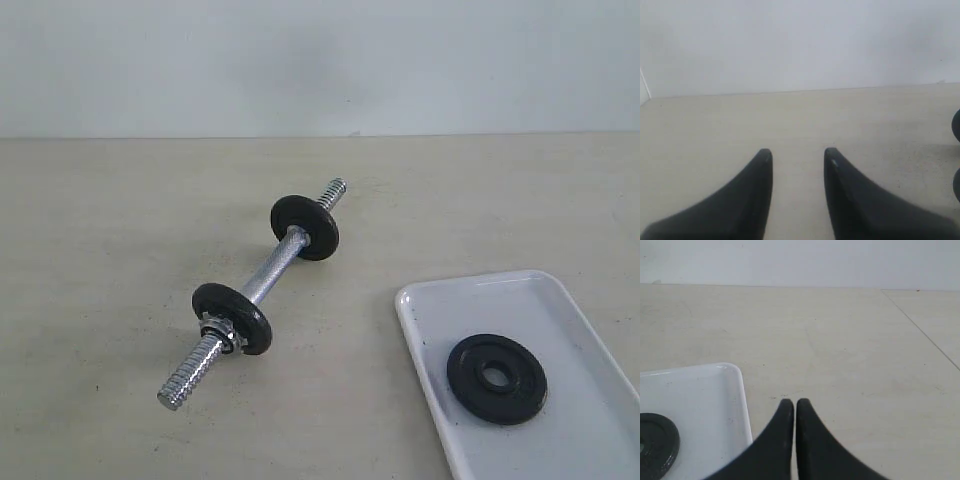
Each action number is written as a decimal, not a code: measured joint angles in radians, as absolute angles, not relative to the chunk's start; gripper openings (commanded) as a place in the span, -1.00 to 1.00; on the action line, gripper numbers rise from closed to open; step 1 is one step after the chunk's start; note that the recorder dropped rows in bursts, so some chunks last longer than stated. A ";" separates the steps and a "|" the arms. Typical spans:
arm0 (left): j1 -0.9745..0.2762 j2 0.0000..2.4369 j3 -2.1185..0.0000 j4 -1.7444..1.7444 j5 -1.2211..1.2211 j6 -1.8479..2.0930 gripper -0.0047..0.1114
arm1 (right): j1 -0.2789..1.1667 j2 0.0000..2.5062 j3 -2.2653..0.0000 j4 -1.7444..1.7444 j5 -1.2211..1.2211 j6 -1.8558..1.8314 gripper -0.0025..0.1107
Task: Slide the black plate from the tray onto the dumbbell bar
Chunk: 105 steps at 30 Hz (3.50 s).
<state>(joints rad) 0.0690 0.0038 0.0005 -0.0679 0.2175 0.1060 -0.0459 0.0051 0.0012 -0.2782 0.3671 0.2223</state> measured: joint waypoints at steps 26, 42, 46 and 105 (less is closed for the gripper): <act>0.069 0.004 0.001 -0.068 0.218 0.106 -0.36 | -0.046 0.005 0.001 -0.278 0.367 0.222 -0.96; 0.069 0.004 0.001 -0.068 0.218 0.106 -0.36 | -0.046 0.004 0.001 -0.365 -0.234 0.113 -0.96; 0.069 0.004 0.001 -0.068 0.218 0.106 -0.36 | -0.046 0.002 0.001 -0.362 -0.780 0.504 -0.96; 0.069 0.002 0.001 -0.224 -0.341 -0.680 -0.36 | -0.046 0.000 0.001 -0.835 -0.902 1.309 -0.96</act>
<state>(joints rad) 0.0690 0.0022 0.0005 -0.2238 -0.3407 -0.6801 -0.0459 0.0000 0.0012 -0.8346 -0.9019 1.3086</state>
